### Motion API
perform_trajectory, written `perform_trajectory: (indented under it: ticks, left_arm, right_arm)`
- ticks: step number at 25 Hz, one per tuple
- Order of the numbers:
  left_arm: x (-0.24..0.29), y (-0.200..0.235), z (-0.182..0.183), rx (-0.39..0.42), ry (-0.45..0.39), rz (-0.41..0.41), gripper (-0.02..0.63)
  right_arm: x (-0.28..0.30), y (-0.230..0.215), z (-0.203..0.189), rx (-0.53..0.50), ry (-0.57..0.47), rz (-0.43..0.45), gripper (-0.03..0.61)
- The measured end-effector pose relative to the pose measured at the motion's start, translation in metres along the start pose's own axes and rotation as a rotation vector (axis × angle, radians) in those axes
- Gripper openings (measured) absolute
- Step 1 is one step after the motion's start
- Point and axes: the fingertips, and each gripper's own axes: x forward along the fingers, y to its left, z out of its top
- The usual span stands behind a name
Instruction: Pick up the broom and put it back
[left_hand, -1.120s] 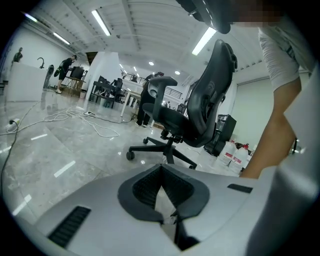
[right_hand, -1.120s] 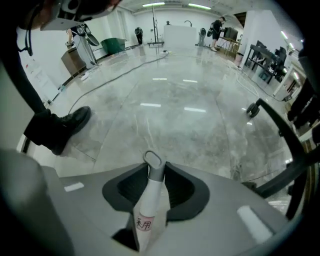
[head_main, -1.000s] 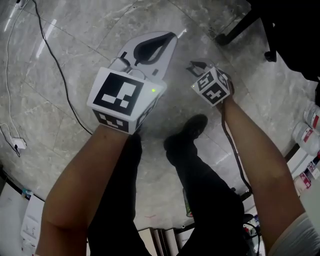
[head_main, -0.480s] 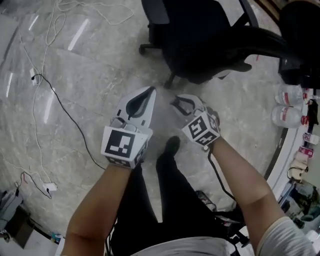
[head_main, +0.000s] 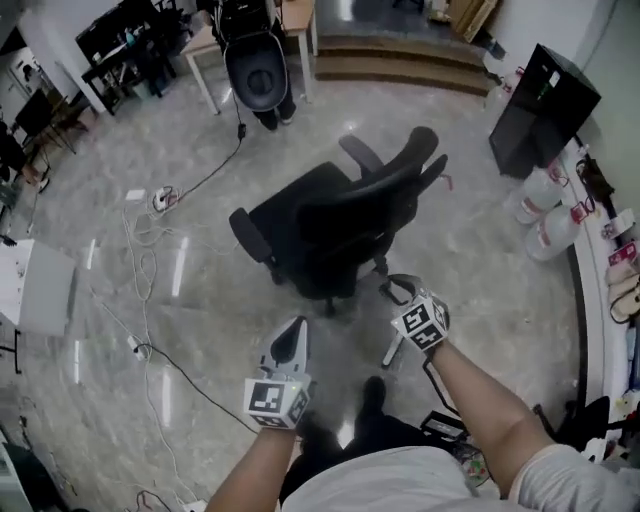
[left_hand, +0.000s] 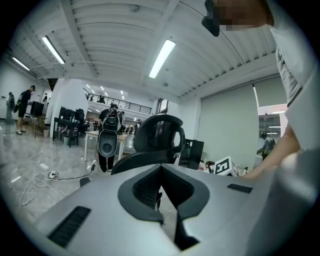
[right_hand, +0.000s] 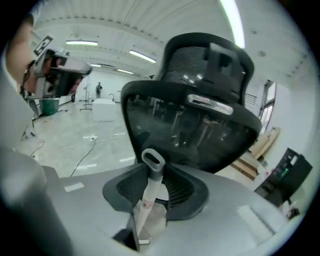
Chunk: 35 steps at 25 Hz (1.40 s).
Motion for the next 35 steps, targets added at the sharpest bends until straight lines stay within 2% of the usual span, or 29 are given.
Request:
perform_trajectory:
  ticks: [3,9,14,18,22,26,30,35]
  left_arm:
    - [0.000,-0.035,0.028,0.021,-0.011,0.001,0.005]
    - [0.004,-0.077,0.084,0.101,-0.050,0.060,0.005]
    - [-0.004,-0.069,0.101,0.114,-0.072,0.113,0.005]
    - [0.003,-0.072,0.106,0.109,-0.081,0.105,0.005]
    - [0.002,-0.070,0.114,0.102,-0.102,0.089,0.005]
    - [-0.001,-0.072,0.130,0.098,-0.130,0.049,0.005]
    - [-0.017,-0.066,0.149,0.095,-0.135,0.004,0.005]
    - [-0.062,-0.062,0.179,0.117,-0.121,-0.061,0.005]
  right_arm:
    - [-0.005,-0.037,-0.004,0.086,-0.010,-0.030,0.101]
    - [0.014,-0.088,0.006,0.112,-0.014,-0.001,0.107]
    - [0.011,-0.088,0.011,0.166,-0.043,0.015,0.118]
    - [-0.014,-0.079,0.031,0.166,-0.115,0.046,0.118]
    - [-0.054,-0.058,0.073,0.146,-0.199,0.074,0.117]
    - [-0.104,-0.032,0.134,0.153,-0.286,0.103,0.094]
    - [-0.155,0.016,0.204,0.129,-0.372,0.140,0.074]
    - [-0.199,0.075,0.283,0.117,-0.472,0.159,0.031]
